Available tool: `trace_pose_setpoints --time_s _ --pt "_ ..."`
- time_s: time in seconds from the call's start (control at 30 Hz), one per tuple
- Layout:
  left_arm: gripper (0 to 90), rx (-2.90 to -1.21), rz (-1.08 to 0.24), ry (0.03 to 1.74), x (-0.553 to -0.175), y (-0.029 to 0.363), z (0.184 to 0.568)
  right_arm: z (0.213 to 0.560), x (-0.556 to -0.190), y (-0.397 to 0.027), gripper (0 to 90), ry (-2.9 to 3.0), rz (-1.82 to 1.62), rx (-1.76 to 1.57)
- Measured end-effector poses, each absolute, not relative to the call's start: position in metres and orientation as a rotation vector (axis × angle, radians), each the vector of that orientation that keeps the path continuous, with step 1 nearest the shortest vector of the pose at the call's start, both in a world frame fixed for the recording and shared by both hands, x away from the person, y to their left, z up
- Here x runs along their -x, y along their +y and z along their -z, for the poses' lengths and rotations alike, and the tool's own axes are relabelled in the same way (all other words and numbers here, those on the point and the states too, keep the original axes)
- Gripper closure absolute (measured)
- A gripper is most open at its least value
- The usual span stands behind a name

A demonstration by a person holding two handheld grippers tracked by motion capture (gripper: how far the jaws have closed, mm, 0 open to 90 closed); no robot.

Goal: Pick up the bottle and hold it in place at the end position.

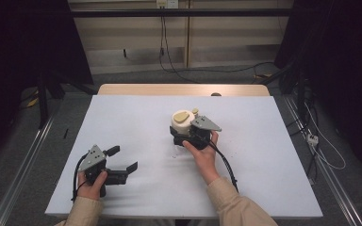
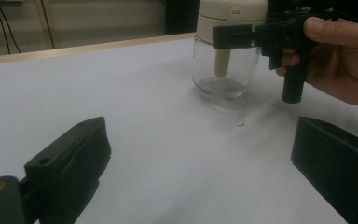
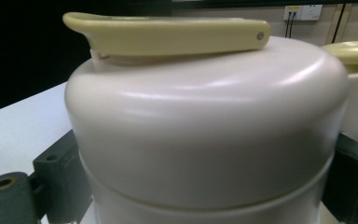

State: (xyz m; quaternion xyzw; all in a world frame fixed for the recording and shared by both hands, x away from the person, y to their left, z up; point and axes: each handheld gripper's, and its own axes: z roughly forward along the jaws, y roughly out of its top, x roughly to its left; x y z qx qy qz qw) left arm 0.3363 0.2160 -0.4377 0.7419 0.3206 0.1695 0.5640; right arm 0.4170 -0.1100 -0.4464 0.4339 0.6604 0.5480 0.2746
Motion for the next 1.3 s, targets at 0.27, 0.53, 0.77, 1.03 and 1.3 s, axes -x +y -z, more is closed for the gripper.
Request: trace_pose_setpoints --time_s 0.27,0.53,0.77,1.03,1.3 --pt "4.0 -1.743 -0.400 0.755 -0.3363 0.2163 0.4378 0.4487 -0.4193 -0.1077 6.7 1.783 -1.477 -1.169" --pt "4.0 -1.743 -0.398 0.761 -0.3364 0.2160 0.4382 0.4502 -0.4214 -0.1065 6.7 1.782 -1.480 -1.178" --pt "4.0 -1.743 -0.398 0.761 -0.3363 0.2159 0.4381 0.4516 -0.4222 -0.1066 6.7 1.788 -1.477 -1.176" --pt "4.0 -1.744 -0.399 0.760 -0.3363 0.2154 0.4382 0.4515 -0.4226 -0.1074 6.7 1.785 -1.478 -1.178" --pt "4.0 -1.745 -0.398 0.760 -0.3364 0.2153 0.4384 0.4519 -0.4240 -0.1082 6.7 1.783 -1.478 -1.182"
